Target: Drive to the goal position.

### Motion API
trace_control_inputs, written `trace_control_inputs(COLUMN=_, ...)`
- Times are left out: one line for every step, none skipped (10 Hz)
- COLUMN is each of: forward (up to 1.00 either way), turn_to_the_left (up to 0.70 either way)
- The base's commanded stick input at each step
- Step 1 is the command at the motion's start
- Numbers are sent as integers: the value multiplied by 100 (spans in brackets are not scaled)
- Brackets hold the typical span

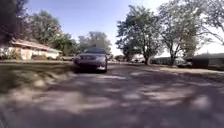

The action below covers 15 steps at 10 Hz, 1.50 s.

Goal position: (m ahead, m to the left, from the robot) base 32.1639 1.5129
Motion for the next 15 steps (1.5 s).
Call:
trace_control_inputs(forward=100, turn_to_the_left=-38)
trace_control_inputs(forward=100, turn_to_the_left=-40)
trace_control_inputs(forward=100, turn_to_the_left=-11)
trace_control_inputs(forward=100, turn_to_the_left=0)
trace_control_inputs(forward=100, turn_to_the_left=0)
trace_control_inputs(forward=100, turn_to_the_left=0)
trace_control_inputs(forward=100, turn_to_the_left=0)
trace_control_inputs(forward=100, turn_to_the_left=0)
trace_control_inputs(forward=100, turn_to_the_left=-1)
trace_control_inputs(forward=100, turn_to_the_left=-4)
trace_control_inputs(forward=100, turn_to_the_left=-7)
trace_control_inputs(forward=100, turn_to_the_left=-33)
trace_control_inputs(forward=100, turn_to_the_left=-9)
trace_control_inputs(forward=100, turn_to_the_left=0)
trace_control_inputs(forward=100, turn_to_the_left=0)
